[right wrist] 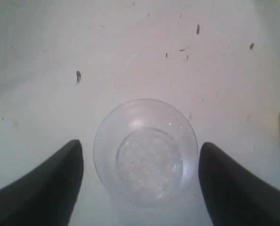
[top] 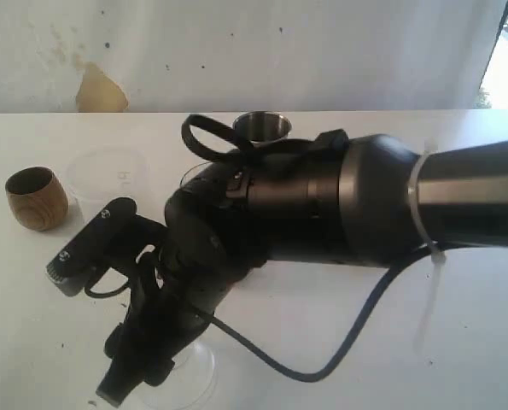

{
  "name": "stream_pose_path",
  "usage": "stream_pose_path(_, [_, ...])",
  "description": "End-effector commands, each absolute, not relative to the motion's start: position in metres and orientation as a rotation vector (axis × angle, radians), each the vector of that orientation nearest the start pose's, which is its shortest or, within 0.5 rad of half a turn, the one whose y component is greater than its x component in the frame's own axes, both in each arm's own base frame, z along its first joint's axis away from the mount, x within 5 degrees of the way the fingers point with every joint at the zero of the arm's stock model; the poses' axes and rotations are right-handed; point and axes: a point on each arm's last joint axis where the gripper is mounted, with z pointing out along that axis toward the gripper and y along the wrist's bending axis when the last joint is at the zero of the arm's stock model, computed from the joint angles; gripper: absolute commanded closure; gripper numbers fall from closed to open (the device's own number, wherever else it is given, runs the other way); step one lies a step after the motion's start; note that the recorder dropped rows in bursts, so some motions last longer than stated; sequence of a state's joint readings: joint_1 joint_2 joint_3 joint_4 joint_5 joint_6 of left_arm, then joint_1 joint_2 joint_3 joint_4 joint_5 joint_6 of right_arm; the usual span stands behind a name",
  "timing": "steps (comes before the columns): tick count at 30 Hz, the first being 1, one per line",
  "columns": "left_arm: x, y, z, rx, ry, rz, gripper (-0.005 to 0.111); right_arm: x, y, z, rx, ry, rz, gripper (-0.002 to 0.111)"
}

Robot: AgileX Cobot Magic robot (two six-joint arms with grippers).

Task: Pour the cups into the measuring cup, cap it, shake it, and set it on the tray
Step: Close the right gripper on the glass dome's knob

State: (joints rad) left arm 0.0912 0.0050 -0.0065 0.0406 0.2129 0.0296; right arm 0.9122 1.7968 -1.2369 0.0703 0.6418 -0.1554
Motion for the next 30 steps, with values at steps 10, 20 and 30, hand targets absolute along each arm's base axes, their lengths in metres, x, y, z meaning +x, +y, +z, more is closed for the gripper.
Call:
stream_pose_path(10, [0.056, 0.006, 0.195, -0.031, 1.687, 0.121, 0.106, 0.248, 0.308, 0.234, -1.224, 2.625, 0.212, 0.045])
stream_pose_path(20, [0.056, 0.006, 0.195, -0.031, 1.687, 0.121, 0.106, 0.251, 0.314, 0.211, -1.255, 2.724, 0.176, 0.045])
stream_pose_path(30, [0.056, 0.006, 0.195, -0.031, 1.687, 0.121, 0.106, 0.255, 0.318, 0.197, -1.264, 2.726, 0.170, 0.045])
